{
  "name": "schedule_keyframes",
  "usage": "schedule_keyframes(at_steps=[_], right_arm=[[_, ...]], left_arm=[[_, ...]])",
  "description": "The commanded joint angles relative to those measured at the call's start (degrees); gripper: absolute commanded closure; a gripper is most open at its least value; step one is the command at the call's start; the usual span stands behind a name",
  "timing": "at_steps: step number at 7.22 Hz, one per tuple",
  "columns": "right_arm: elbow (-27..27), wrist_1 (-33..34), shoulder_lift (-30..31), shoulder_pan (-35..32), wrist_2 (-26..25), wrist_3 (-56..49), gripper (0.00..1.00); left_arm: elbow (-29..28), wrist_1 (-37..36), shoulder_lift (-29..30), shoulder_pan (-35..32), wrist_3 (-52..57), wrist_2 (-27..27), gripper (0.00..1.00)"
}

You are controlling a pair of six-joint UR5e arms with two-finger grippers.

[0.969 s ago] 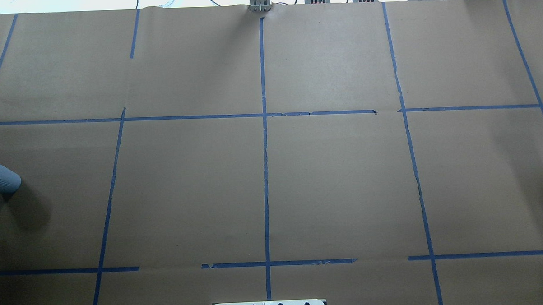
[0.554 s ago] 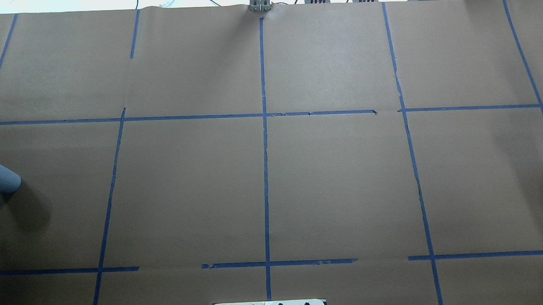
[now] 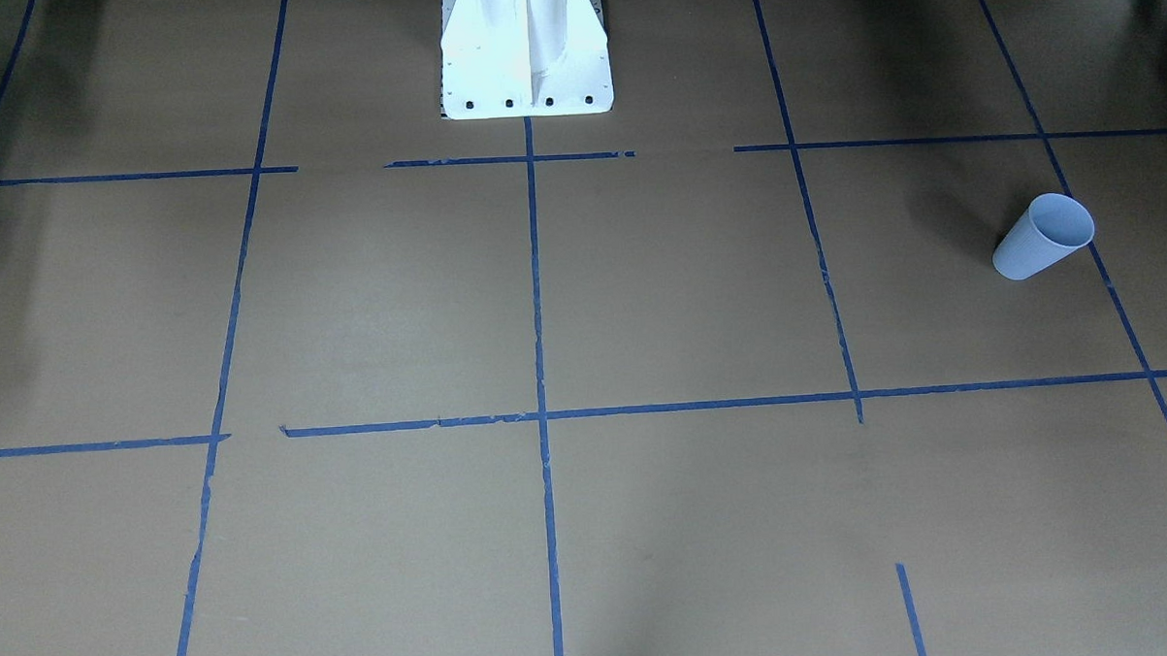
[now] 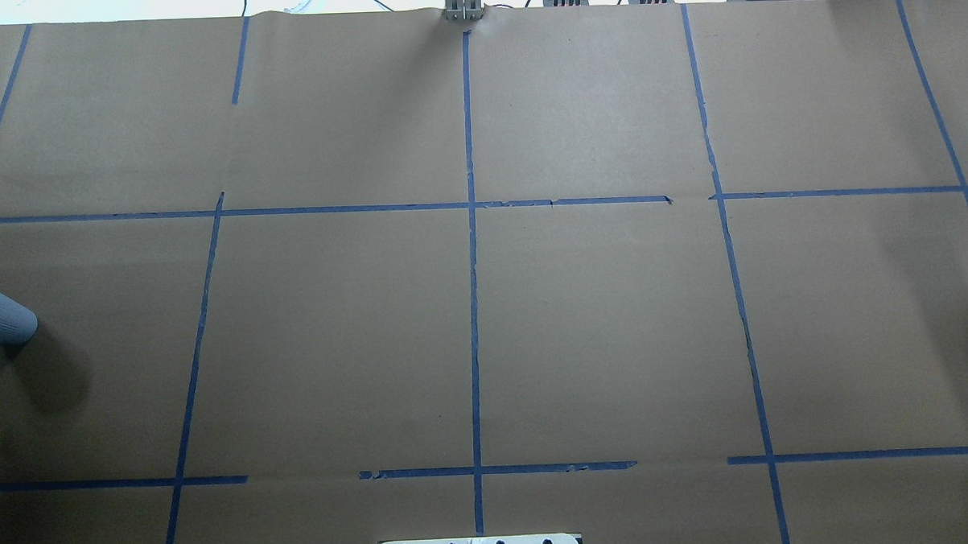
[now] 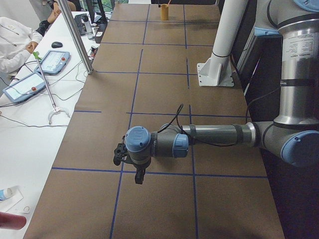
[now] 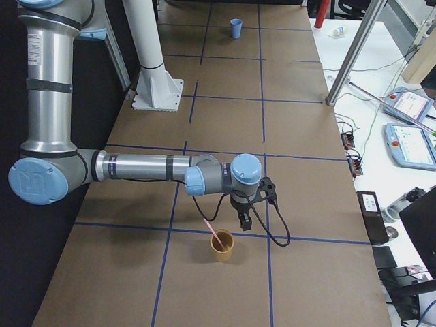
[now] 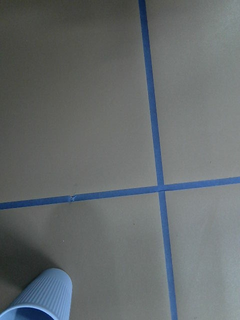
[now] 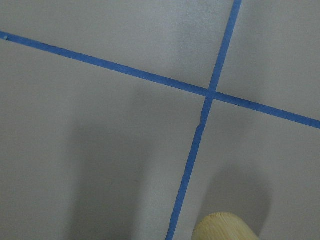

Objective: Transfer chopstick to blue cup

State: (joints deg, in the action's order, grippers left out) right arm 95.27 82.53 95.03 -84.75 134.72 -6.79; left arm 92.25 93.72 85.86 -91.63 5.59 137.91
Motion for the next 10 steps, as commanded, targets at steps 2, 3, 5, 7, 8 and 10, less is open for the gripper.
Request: schedule_keyframes(at_steps=[2,3,5,7,8,10], right_arm=[[0.1,0.0,-0.2,0.0,0.3,0.0,0.01],[0.2,0.0,-0.3,0.1,0.4,0.0,0.01],[0.1,0.0,-0.7,0.8,0.3,0.1,0.01],[0.1,0.0,-0.8,0.8,0.3,0.1,0.01],[0.1,0.0,-0.8,0.8,0.4,0.1,0.01],[0.0,0.1,-0.8,0.9,0.4,0.0,0.01]], left_arm=[[1.3,9.3,0.4,10.2,-20.5,0.5,0.00],[1.2,13.2,-0.6,11.8,-26.8,0.3,0.00],[1.4,14.6,-0.8,15.6,-34.8,0.2,0.00],[1.3,17.3,-1.0,18.6,-36.4,0.0,0.00],[1.3,17.4,-2.1,20.0,-36.3,0.0,0.00],[0.7,17.5,-2.3,20.2,-35.9,0.0,0.48]])
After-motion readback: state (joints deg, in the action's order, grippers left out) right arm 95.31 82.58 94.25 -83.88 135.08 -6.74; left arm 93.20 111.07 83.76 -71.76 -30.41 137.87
